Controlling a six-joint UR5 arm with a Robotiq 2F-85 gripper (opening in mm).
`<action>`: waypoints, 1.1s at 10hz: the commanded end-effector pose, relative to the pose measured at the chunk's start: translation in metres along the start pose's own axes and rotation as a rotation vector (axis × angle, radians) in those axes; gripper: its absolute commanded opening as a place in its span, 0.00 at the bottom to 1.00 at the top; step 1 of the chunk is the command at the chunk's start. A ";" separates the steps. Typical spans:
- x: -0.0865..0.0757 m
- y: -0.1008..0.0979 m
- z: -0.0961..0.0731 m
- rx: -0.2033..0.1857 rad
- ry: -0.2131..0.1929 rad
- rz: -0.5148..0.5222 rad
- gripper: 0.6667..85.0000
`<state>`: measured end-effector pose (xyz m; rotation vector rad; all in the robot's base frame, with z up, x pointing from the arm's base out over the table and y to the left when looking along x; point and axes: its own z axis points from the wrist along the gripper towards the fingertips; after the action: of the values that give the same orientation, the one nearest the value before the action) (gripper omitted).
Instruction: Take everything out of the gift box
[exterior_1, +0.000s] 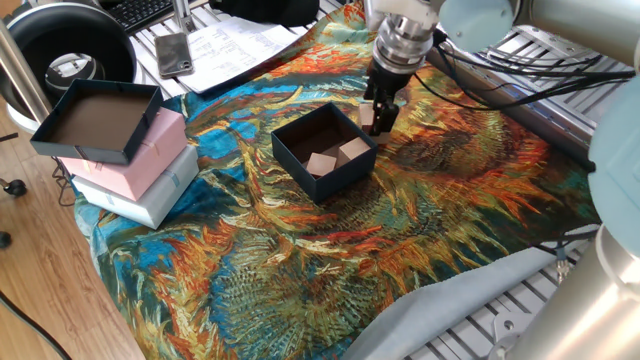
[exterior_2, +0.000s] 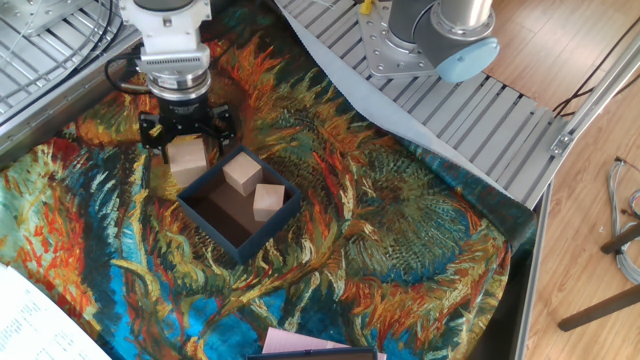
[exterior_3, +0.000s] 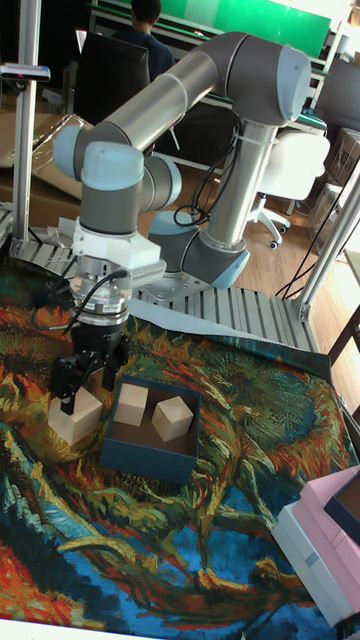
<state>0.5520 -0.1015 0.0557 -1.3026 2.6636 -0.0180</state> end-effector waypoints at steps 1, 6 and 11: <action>-0.016 0.009 -0.020 -0.013 0.007 0.046 0.94; -0.040 0.026 -0.039 -0.031 0.049 0.118 0.74; -0.060 0.032 -0.030 -0.042 0.064 0.113 0.57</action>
<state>0.5524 -0.0497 0.0931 -1.1890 2.7975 -0.0072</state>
